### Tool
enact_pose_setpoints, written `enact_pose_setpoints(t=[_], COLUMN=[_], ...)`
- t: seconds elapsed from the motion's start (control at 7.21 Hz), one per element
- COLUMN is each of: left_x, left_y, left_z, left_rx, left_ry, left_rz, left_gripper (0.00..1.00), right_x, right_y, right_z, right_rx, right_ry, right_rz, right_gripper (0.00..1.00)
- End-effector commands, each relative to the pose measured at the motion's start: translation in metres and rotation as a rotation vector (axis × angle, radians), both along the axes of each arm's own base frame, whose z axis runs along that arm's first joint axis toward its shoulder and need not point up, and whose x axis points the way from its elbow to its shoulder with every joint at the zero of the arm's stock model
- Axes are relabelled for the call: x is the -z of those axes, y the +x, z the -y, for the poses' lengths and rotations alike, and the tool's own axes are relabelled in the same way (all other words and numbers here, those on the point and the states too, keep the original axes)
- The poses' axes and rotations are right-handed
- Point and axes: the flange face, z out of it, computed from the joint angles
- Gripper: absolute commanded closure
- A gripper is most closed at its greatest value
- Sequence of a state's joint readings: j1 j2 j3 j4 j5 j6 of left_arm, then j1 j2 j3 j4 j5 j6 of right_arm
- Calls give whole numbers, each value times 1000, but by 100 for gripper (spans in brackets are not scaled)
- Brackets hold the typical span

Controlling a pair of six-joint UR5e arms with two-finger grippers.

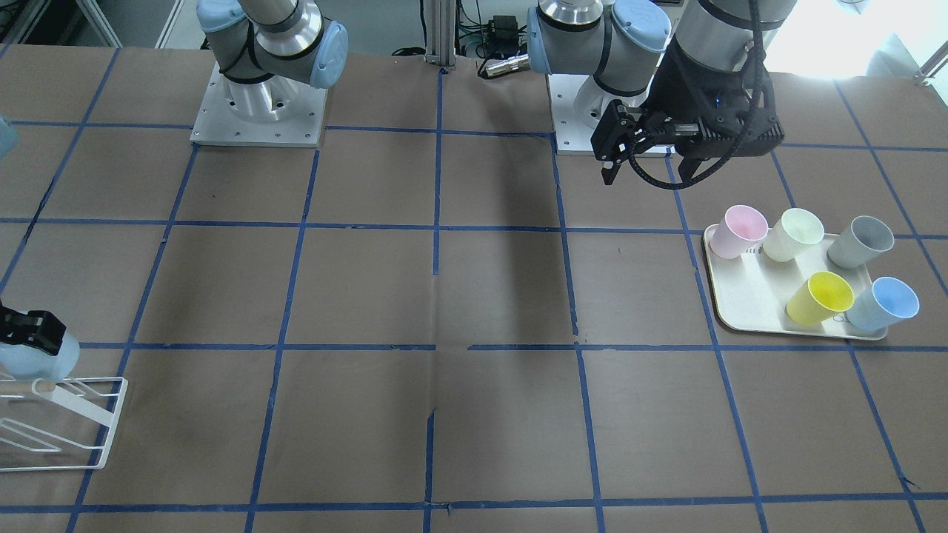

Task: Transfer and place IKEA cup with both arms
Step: 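Lower the right gripper and grasp the light blue cup on the rack, then lift the cup with the right gripper while the left gripper rises toward it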

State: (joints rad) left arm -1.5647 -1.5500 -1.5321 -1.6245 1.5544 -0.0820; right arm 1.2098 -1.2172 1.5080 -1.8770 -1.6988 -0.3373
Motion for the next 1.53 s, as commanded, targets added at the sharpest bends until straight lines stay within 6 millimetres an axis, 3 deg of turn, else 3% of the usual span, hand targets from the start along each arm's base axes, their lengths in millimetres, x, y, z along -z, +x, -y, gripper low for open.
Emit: enact_pose_setpoints(t=[0.0,0.14,0.42,0.55,0.69,0.83,0.97,1.11,1.25,1.39], left_x=[1,-2,-1,-3,-9,-9,-5,13,43,75], left_y=[1,0,-1,10,34,68,103,124,127,113], left_z=[2,2,4,6,5,9,14,15,13,9], left_rx=[-2,-4,-28,-63,-120,-164,-219,-268,-319,-373], left_ry=[1,-5,-2,2,4,0,0,21,45,84], left_rz=[-1,-4,-150,-212,-279,-367,-523,-669,-801,-955], left_gripper=[0,0,0,0,0,0,0,0,0,0], right_x=[-58,-79,-105,-106,-108,-116,-119,-124,-131,-134], right_y=[16,37,93,114,131,140,153,170,184,199], right_z=[-26,-38,-63,-71,-72,-73,-75,-77,-78,-79], right_rx=[-7,-24,-43,-48,-42,-53,-52,-48,-53,-41], right_ry=[-31,-50,-66,-44,-48,-84,-79,-87,-115,-120], right_rz=[0,67,389,528,719,802,869,1031,1147,1243], right_gripper=[76,75,75,75,66,68,77,78,85,89])
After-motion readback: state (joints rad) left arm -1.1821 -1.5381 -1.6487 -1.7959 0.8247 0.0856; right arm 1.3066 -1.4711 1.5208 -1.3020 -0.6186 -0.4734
